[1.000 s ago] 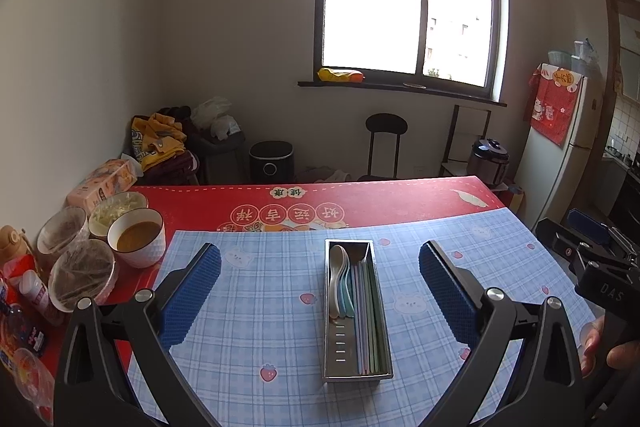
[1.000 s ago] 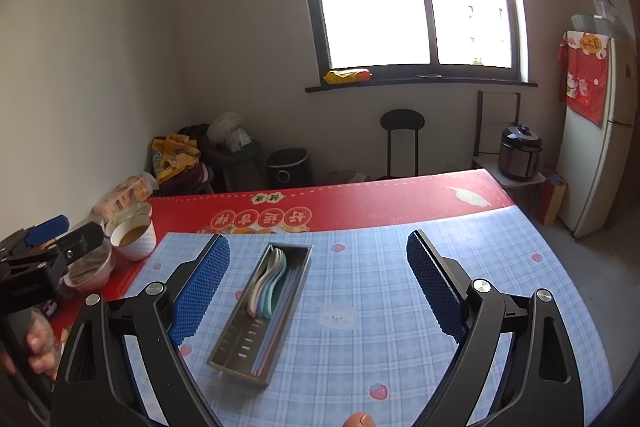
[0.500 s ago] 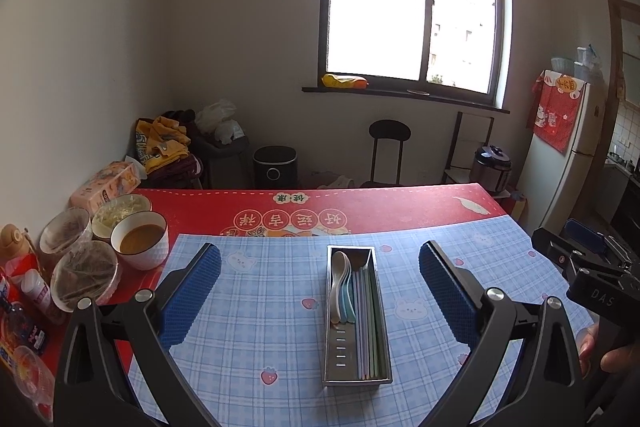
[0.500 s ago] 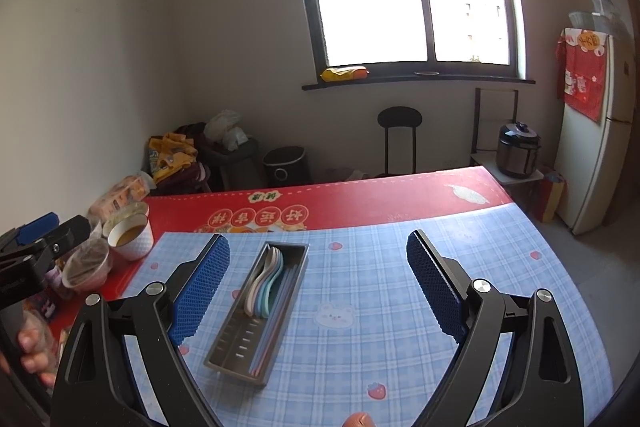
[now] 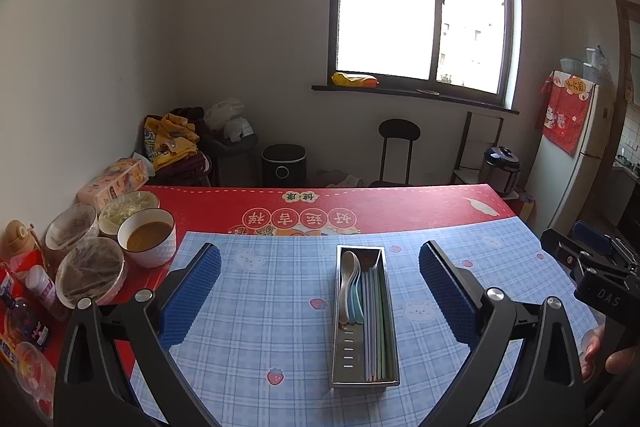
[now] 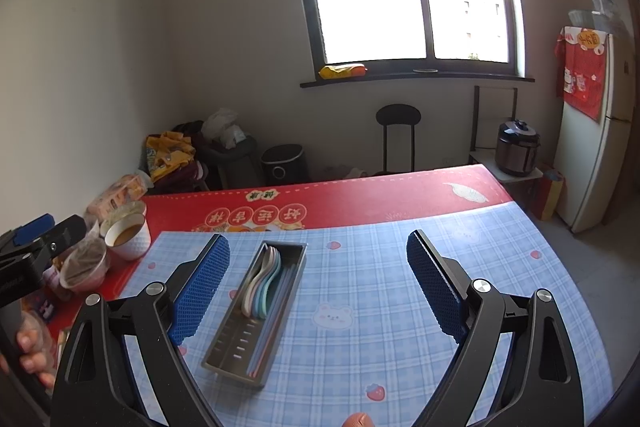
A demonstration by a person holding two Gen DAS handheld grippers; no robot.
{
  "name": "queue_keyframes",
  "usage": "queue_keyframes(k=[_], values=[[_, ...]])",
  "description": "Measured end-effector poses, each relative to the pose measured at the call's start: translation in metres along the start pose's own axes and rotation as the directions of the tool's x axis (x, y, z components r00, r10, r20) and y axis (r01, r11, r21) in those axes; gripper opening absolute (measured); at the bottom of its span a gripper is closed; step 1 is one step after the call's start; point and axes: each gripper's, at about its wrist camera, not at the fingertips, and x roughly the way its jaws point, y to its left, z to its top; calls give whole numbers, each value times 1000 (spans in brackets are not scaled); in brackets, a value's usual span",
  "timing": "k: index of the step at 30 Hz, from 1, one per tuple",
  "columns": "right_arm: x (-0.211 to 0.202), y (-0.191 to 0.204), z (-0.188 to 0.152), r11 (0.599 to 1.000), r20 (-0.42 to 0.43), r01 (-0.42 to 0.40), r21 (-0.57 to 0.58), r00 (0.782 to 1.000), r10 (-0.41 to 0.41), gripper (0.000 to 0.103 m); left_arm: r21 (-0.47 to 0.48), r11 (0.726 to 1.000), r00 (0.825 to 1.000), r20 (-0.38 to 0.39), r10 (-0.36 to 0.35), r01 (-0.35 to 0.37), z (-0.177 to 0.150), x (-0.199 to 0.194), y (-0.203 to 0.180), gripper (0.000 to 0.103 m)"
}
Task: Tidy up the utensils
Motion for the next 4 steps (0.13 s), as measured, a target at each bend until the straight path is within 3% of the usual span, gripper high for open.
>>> queue_keyframes(k=[4], values=[[3,-1,0,1000,-4,4,4,1000,-4,87,4,1000,1000,-4,5,-5,0,2,0,97]])
